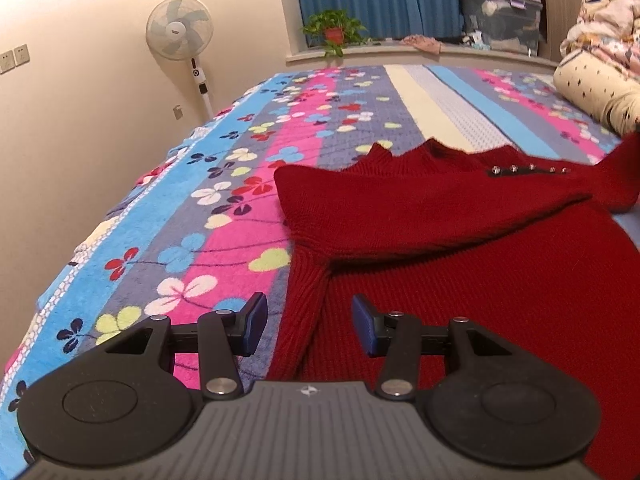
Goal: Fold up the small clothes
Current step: 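Grasp the sleeve cuff with the right tool and fold it over the body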
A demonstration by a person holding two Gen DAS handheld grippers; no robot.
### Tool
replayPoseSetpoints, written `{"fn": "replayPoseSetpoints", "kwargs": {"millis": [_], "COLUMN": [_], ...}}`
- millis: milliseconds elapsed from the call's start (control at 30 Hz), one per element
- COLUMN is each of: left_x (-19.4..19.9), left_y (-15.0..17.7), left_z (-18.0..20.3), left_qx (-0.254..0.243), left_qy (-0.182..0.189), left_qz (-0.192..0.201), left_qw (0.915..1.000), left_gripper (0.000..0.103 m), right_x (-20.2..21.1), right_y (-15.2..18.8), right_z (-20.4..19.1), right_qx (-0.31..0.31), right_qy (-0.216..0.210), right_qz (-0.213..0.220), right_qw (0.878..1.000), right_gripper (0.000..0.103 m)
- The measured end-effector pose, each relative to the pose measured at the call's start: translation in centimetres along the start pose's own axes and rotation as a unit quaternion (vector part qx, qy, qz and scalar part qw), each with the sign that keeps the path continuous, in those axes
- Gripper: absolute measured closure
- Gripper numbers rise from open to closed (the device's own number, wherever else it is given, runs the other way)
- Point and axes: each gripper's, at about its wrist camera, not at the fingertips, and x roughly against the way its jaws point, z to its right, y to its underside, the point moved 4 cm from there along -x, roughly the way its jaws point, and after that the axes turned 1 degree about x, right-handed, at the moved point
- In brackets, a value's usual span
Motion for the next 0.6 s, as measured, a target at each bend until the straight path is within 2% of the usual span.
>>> {"fn": "replayPoseSetpoints", "kwargs": {"millis": [100, 200, 233, 267, 300, 333, 367, 400, 433, 467, 533, 600], "left_x": [0.1, 0.2, 0.3, 0.4, 0.5, 0.5, 0.7, 0.9, 1.1, 1.4, 2.1, 2.6], "left_y": [-0.2, 0.0, 0.1, 0.1, 0.2, 0.3, 0.4, 0.4, 0.5, 0.5, 0.4, 0.3], "left_z": [-0.4, -1.4, -1.9, -2.3, -2.9, -3.4, -3.7, -4.1, -4.3, -4.6, -4.9, -5.4], "left_qx": [0.014, 0.038, 0.049, 0.057, 0.064, 0.071, 0.077, 0.085, 0.091, 0.094, 0.093, 0.091], "left_qy": [-0.009, -0.011, -0.011, -0.012, -0.014, -0.017, -0.017, -0.014, -0.012, -0.009, -0.004, -0.001], "left_qz": [-0.002, -0.013, -0.015, -0.015, -0.016, -0.018, -0.019, -0.020, -0.020, -0.017, -0.007, 0.002], "left_qw": [0.9999, 0.9991, 0.9986, 0.9982, 0.9977, 0.9972, 0.9967, 0.9961, 0.9956, 0.9954, 0.9956, 0.9958], "left_gripper": [0.051, 0.051, 0.051, 0.051, 0.051, 0.051, 0.051, 0.051, 0.051, 0.051, 0.051, 0.051], "right_x": [1.5, 3.3, 4.1, 5.1, 6.0, 6.6, 6.9, 7.0, 7.1, 7.1, 7.6, 7.6], "right_y": [-0.1, 1.4, 2.8, 5.0, 7.9, 11.3, 14.5, 17.2, 19.4, 21.2, 21.6, 20.9], "right_z": [-8.7, -19.3, -22.8, -26.3, -29.5, -31.9, -33.5, -34.3, -34.6, -34.7, -34.7, -35.1], "right_qx": [0.065, 0.166, 0.208, 0.255, 0.303, 0.346, 0.377, 0.400, 0.424, 0.442, 0.446, 0.437], "right_qy": [-0.052, -0.124, -0.155, -0.191, -0.232, -0.272, -0.305, -0.310, -0.300, -0.286, -0.271, -0.262], "right_qz": [0.018, 0.036, 0.035, 0.024, -0.002, -0.045, -0.094, -0.125, -0.144, -0.149, -0.125, -0.137], "right_qw": [0.996, 0.978, 0.965, 0.948, 0.924, 0.897, 0.870, 0.853, 0.842, 0.837, 0.844, 0.849], "right_gripper": [0.091, 0.091, 0.091, 0.090, 0.088, 0.082, 0.081, 0.081, 0.081, 0.081, 0.081, 0.081]}}
